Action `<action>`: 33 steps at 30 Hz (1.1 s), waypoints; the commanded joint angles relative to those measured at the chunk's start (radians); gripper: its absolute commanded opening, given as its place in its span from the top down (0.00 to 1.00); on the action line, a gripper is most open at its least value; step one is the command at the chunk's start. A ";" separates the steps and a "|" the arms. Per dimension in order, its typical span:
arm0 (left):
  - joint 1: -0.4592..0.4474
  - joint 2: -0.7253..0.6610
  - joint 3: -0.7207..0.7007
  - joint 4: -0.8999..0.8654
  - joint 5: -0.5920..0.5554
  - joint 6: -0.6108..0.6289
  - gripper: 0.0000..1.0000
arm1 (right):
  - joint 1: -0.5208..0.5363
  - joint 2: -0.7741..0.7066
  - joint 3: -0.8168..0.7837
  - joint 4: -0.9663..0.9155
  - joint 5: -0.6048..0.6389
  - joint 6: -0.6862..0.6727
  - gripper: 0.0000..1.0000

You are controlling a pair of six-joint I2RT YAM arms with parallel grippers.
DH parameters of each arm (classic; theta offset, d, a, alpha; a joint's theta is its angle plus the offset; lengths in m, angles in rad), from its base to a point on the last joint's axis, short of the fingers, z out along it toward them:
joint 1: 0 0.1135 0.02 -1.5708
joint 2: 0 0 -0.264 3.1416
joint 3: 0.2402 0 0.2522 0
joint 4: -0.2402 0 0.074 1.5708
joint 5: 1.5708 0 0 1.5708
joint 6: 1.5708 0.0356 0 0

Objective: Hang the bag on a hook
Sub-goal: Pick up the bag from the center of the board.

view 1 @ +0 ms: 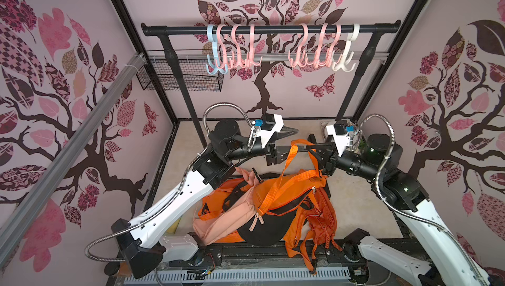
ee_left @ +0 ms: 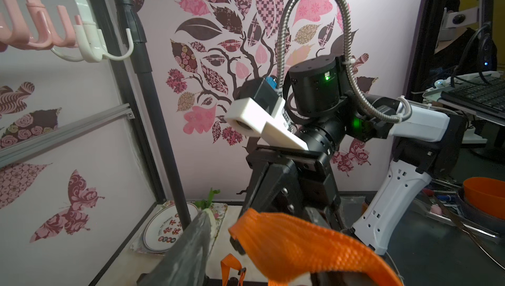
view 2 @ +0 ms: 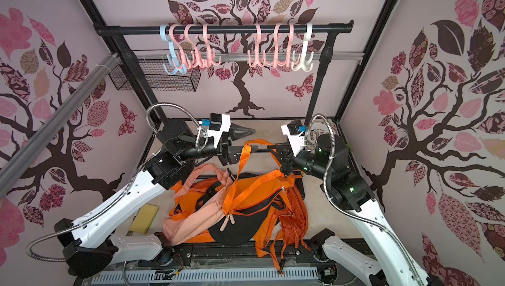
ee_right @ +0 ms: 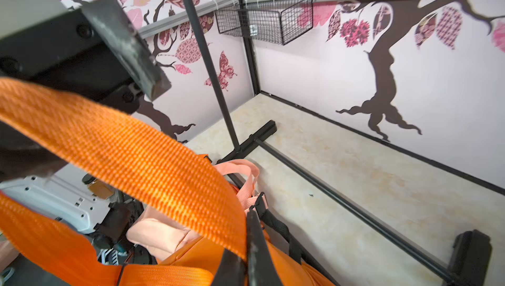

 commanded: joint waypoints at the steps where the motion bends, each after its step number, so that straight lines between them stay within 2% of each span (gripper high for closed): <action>1: 0.003 -0.115 -0.085 -0.012 -0.025 0.072 0.30 | 0.005 0.016 0.118 -0.033 0.107 -0.009 1.00; 6: 0.001 -0.242 -0.187 -0.112 -0.121 0.167 0.14 | 0.004 0.047 0.231 -0.093 0.235 0.010 1.00; 9: 0.000 -0.306 -0.251 -0.128 -0.163 0.194 0.12 | 0.005 0.074 0.294 -0.132 0.264 0.025 1.00; 12: -0.024 -0.321 -0.277 -0.102 -0.149 0.175 0.07 | 0.004 0.104 0.332 -0.164 0.283 0.038 1.00; 14: -0.086 -0.321 -0.280 -0.098 -0.184 0.194 0.06 | 0.005 0.109 0.335 -0.163 0.290 0.039 1.00; 17: -0.173 -0.292 -0.272 -0.142 -0.296 0.278 0.06 | 0.004 0.112 0.356 -0.173 0.298 0.042 1.00; 22: -0.175 -0.261 -0.269 -0.190 -0.345 0.264 0.10 | 0.005 0.116 0.393 -0.197 0.302 0.035 1.00; 28: -0.176 -0.195 -0.236 -0.282 -0.452 0.260 0.30 | 0.005 0.100 0.395 -0.189 0.290 0.038 1.00; 31: -0.177 -0.156 -0.204 -0.315 -0.455 0.256 0.57 | 0.005 0.102 0.396 -0.192 0.277 0.040 1.00; 33: -0.176 -0.139 -0.175 -0.333 -0.491 0.256 0.84 | 0.005 0.103 0.395 -0.207 0.307 0.035 1.00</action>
